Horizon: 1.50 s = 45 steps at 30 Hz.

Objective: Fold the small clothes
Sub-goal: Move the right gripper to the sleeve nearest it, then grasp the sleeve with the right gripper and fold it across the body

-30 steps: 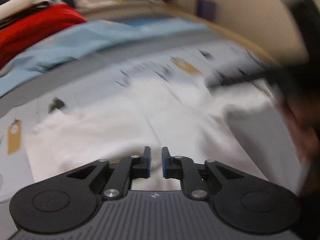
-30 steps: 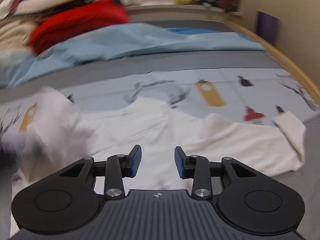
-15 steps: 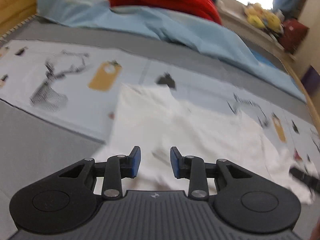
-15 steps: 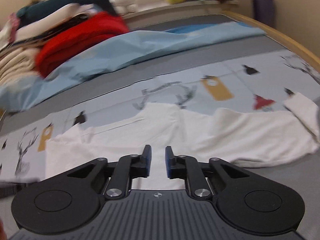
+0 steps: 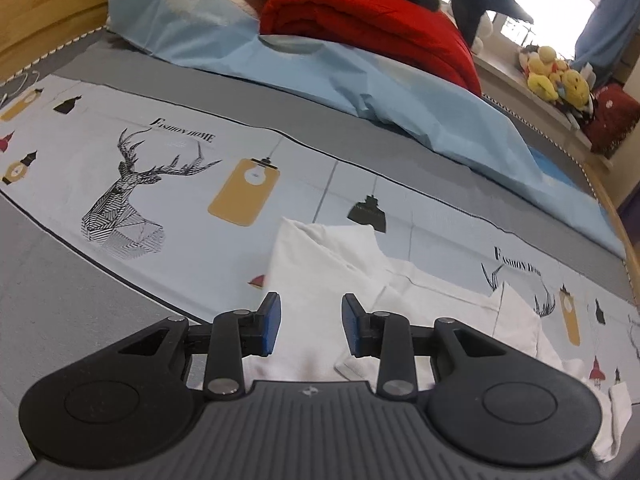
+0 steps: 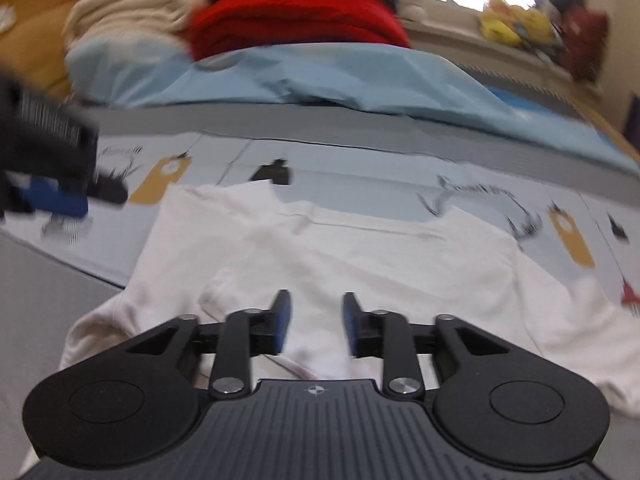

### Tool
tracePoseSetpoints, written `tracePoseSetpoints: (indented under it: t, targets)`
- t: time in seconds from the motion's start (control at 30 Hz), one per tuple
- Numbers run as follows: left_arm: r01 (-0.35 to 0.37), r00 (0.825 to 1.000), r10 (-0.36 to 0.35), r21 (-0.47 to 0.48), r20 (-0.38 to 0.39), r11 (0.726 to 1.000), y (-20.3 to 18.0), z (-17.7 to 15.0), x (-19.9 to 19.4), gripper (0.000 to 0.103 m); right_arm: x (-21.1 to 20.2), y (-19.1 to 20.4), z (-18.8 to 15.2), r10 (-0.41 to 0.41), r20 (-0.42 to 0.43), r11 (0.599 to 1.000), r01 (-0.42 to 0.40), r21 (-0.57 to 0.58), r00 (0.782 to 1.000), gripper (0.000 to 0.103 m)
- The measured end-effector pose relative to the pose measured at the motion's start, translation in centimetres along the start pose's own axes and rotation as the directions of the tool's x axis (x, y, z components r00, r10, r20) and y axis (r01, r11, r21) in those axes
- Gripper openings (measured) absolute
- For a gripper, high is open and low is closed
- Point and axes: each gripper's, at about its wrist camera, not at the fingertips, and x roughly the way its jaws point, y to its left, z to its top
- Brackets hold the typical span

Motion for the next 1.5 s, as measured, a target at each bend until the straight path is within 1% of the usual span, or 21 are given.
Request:
tracePoseSetpoints:
  t: [0.1,0.17,0.3,0.37,0.43,0.47,0.5,0.57,0.67,0.8,0.9,0.97,1.03,1.1,1.17,1.23,1.3,1.33,1.4,1.47,1.5]
  targets:
    - [0.003,1.0,-0.003,-0.021,-0.009,1.0,1.3,0.6,-0.2,0.037,1.5,2.5,-0.1,0.016,0.005,0.997,-0.015,-0.073,1.0,0.05]
    - [0.001,1.0,-0.002,-0.029,-0.014,1.0,2.0,0.8,-0.2,0.037,2.7,4.1,-0.4,0.029,-0.014,0.992,-0.03,-0.119,0.999,0.054]
    - [0.019,1.0,-0.02,-0.047,-0.024,0.999,2.9,1.3,-0.3,0.037,5.1,6.8,-1.7,0.02,-0.062,0.971,-0.034,-0.235,0.998,0.055]
    - [0.025,0.999,-0.026,-0.049,-0.027,0.998,3.1,1.4,-0.3,0.037,5.8,7.4,-2.3,0.003,-0.081,0.963,-0.024,-0.267,0.997,0.055]
    - [0.031,0.999,-0.033,-0.051,-0.028,0.998,3.2,1.5,-0.4,0.037,6.3,7.4,-2.5,-0.014,-0.076,0.964,-0.007,-0.266,0.997,0.053]
    - [0.033,0.999,-0.035,-0.05,-0.028,0.998,3.2,1.5,-0.5,0.037,6.3,7.3,-2.3,-0.01,-0.075,0.968,-0.01,-0.252,0.997,0.044]
    - [0.035,0.999,-0.036,-0.049,-0.028,0.998,3.2,1.5,-0.5,0.037,6.3,7.1,-2.1,-0.005,-0.076,0.971,-0.013,-0.24,0.997,0.024]
    - [0.033,0.999,-0.035,-0.049,-0.026,0.998,3.3,1.6,-0.7,0.037,6.2,6.7,-1.7,-0.02,-0.065,0.975,0.005,-0.223,0.998,0.007]
    - [0.036,0.999,-0.038,-0.056,-0.022,0.998,3.4,1.8,-0.8,0.037,5.1,5.0,-0.8,-0.014,-0.036,0.989,0.009,-0.149,0.999,0.004]
    - [0.045,0.999,-0.046,-0.07,-0.021,0.997,3.3,2.1,-1.0,0.037,1.2,2.0,1.0,-0.039,0.051,0.998,0.042,-0.056,0.998,0.004]
    - [0.049,0.999,-0.05,-0.059,-0.019,0.997,2.8,2.0,-1.1,0.037,-2.6,-1.5,2.2,-0.087,0.113,0.996,0.083,0.046,0.99,0.004]
    - [0.052,0.998,-0.053,-0.049,-0.021,0.997,2.3,1.8,-1.1,0.037,-4.8,-4.4,2.4,-0.136,0.137,0.983,0.116,0.14,0.981,0.004]
    - [0.051,0.998,-0.052,-0.037,-0.025,0.998,1.8,1.7,-1.0,0.037,-6.4,-7.7,1.7,-0.194,0.134,0.952,0.154,0.263,0.972,0.004]
    - [0.045,0.999,-0.046,-0.025,-0.028,0.999,1.3,1.4,-0.8,0.037,-7.1,-11.2,0.0,-0.248,0.096,0.901,0.193,0.388,0.964,0.004]
    - [0.041,0.999,-0.041,-0.003,-0.031,0.999,0.6,1.1,-0.6,0.037,-6.8,-14.4,-2.5,-0.308,0.012,0.824,0.261,0.502,0.951,0.004]
    - [0.043,0.998,-0.042,0.017,-0.035,0.999,-0.1,0.8,-0.4,0.037,-5.8,-17.7,-5.1,-0.334,-0.141,0.713,0.348,0.609,0.932,0.004]
    - [0.045,0.998,-0.044,0.033,-0.043,0.998,-0.7,0.5,-0.1,0.037,-4.9,-20.2,-7.4,-0.285,-0.223,0.617,0.357,0.702,0.932,0.004]
    - [0.048,0.998,-0.046,0.037,-0.046,0.998,-0.9,0.5,0.0,0.037,-4.6,-21.0,-8.2,-0.265,-0.242,0.586,0.355,0.728,0.933,0.004]
    - [0.045,0.998,-0.043,0.056,-0.042,0.997,-1.4,0.5,0.2,0.037,-4.3,-21.9,-9.3,-0.254,-0.264,0.564,0.364,0.741,0.931,0.004]
    - [0.034,0.999,-0.031,0.07,-0.042,0.997,-1.6,0.4,0.4,0.038,-4.3,-22.6,-9.6,-0.23,-0.257,0.55,0.343,0.761,0.939,0.004]
    - [0.034,0.998,-0.031,0.067,-0.045,0.997,-1.5,0.4,0.5,0.041,-4.3,-22.8,-9.6,-0.219,-0.249,0.544,0.33,0.771,0.944,0.005]
